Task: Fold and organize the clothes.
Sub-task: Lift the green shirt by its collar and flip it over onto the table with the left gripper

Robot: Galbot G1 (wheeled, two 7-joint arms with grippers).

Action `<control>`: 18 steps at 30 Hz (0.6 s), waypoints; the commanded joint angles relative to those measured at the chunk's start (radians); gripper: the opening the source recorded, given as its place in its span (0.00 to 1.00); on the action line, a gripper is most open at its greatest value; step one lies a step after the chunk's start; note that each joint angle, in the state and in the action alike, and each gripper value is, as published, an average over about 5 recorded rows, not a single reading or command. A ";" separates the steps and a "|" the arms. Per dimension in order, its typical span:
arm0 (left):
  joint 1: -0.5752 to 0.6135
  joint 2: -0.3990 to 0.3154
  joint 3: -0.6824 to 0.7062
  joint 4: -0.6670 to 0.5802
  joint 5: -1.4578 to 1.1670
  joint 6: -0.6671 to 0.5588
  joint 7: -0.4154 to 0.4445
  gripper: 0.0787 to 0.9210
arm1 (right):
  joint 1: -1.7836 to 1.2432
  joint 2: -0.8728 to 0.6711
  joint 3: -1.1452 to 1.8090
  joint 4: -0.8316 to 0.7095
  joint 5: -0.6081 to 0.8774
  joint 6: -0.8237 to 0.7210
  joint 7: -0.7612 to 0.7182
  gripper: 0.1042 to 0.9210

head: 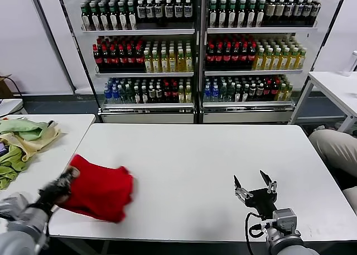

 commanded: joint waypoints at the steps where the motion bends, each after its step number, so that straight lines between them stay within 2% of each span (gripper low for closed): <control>1: -0.027 -0.143 0.494 -0.178 0.187 0.050 -0.059 0.04 | -0.001 0.002 -0.001 0.001 -0.001 0.000 0.001 0.88; 4: -0.057 -0.273 0.786 -0.115 0.418 0.032 -0.019 0.04 | -0.005 0.002 0.001 0.004 -0.002 -0.001 0.002 0.88; 7: -0.100 -0.356 0.914 -0.025 0.547 0.003 0.021 0.04 | -0.009 0.000 0.007 0.005 -0.002 -0.001 0.002 0.88; 11: -0.175 -0.426 0.944 0.062 0.586 -0.018 0.005 0.04 | -0.011 0.002 0.012 0.004 -0.001 -0.001 0.002 0.88; 18: -0.275 -0.493 0.900 0.165 0.562 -0.060 -0.095 0.04 | -0.004 0.006 0.005 -0.007 -0.002 0.000 0.001 0.88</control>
